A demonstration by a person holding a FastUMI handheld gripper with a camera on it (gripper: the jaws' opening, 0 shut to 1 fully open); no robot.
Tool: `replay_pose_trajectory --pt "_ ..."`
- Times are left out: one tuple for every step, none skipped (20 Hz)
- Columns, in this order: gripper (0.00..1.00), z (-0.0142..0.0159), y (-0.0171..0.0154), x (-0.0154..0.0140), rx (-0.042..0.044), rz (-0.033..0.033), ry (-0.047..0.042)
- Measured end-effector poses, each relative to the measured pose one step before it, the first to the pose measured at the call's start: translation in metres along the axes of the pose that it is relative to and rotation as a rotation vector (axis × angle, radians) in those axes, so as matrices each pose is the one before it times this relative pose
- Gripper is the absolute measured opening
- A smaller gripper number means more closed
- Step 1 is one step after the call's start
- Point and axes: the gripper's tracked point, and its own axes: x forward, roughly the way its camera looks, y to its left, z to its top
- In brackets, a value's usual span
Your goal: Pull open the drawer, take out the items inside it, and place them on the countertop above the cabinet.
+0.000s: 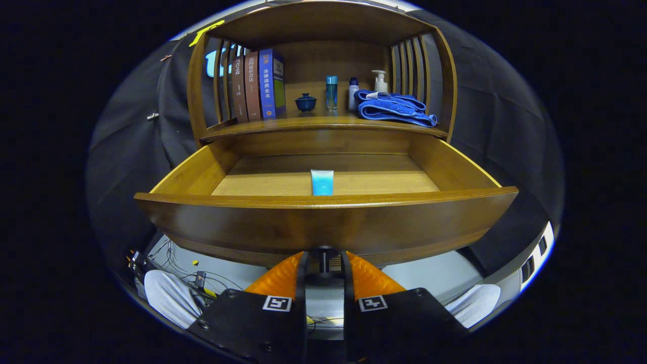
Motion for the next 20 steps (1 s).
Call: replay_pose_trajectory --pt "0.33 -0.00084 -0.00069 -0.00028 -0.00442 -0.00133 0.0078" --pt "0.37 -0.00096 -0.00104 -0.00148 0.00107 -0.00515 0.00761" --pt "0.42 0.00016 -0.00153 -0.00401 0.00575 -0.0119 0.00487" --pt "0.5 0.00255 -0.00057 -0.00705 0.00469 -0.00925 -0.0121" --pt "0.63 0.00458 -0.00183 -0.00804 0.00589 -0.00817 -0.01362" --pt "0.75 0.00693 -0.00101 -0.00877 0.01222 -0.00476 -0.01354" --pt "0.88 0.0063 -0.00195 -0.00173 0.0123 -0.00445 -0.01666" --pt "1.0 0.00964 -0.00228 -0.00715 0.01163 -0.00311 -0.00945" --pt "1.0 0.01094 0.0004 -0.011 0.01174 0.00271 -0.00803" --pt "1.0 0.01134 0.00274 -0.0025 0.01108 0.01053 -0.00835" --pt "1.0 0.01312 0.00393 -0.00054 0.00636 0.01554 0.00013" --pt "1.0 0.01069 0.00265 0.0021 -0.00097 0.01063 0.00765" --pt "1.0 0.01185 0.00294 0.00452 -0.00739 0.01376 0.007" --pt "1.0 0.01346 0.00444 0.00771 -0.00511 0.01651 0.00477" --pt "1.0 0.01248 0.00228 0.0097 -0.00634 0.00927 0.00352" --pt "1.0 0.01069 0.00215 0.01334 -0.00871 0.00621 0.01419" --pt "1.0 0.00712 0.00213 0.01341 -0.00568 0.0068 0.02168" --pt "1.0 0.00571 0.00138 0.01465 -0.0035 0.00048 0.03158" --pt "1.0 0.00523 0.00047 0.01561 -0.00336 -0.00137 0.03366" --pt "1.0 0.00213 0.0024 0.01502 0.00127 0.00772 0.04022"
